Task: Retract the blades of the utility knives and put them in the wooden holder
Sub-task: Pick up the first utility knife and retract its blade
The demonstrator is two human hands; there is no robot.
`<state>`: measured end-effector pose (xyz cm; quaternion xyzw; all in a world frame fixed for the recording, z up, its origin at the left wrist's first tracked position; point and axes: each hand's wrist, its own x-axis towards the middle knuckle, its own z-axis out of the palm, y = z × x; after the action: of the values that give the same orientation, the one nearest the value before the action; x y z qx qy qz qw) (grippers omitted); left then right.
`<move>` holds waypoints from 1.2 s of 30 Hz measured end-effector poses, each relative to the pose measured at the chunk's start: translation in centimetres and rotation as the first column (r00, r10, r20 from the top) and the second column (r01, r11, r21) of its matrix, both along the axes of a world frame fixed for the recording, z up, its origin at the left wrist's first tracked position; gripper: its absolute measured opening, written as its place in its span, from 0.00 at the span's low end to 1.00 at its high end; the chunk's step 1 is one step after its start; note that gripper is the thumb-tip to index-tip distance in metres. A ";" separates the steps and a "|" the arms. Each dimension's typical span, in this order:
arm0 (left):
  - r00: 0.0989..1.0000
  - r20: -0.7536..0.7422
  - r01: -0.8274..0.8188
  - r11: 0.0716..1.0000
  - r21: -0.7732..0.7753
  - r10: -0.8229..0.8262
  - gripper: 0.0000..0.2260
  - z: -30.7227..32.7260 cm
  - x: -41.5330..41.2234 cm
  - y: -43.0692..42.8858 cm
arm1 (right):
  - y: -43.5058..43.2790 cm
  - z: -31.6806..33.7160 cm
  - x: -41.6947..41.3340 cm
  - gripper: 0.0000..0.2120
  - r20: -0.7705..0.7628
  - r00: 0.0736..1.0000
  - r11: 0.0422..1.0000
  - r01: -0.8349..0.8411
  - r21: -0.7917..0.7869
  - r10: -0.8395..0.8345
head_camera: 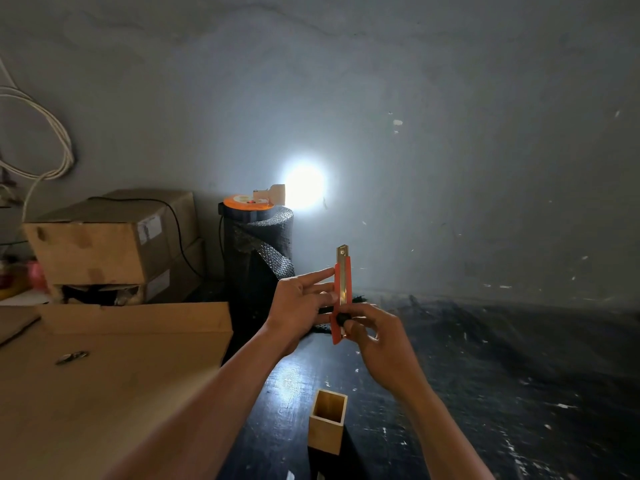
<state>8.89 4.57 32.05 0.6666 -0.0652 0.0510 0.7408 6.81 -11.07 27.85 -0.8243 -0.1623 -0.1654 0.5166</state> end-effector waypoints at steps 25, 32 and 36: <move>0.999 -0.015 0.037 0.999 0.013 -0.037 0.19 -1.8 -0.3 0.7 | 0.0 0.3 0.4 0.11 -0.018 1.000 0.995 0.014 0.098 -0.012; 0.997 0.006 0.077 0.993 0.093 -0.078 0.18 -3.9 -0.6 0.2 | -0.8 0.9 2.8 0.14 -0.034 0.998 0.997 0.052 0.059 -0.050; 0.996 -0.032 0.079 0.994 0.075 -0.077 0.18 -5.7 -0.1 -0.1 | -0.9 -0.4 3.9 0.10 -0.081 0.996 0.997 0.046 0.061 -0.041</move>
<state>8.81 4.48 26.35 0.6921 -0.0822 0.0096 0.7171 10.67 -11.99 27.47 -0.8171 -0.1180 -0.1486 0.5444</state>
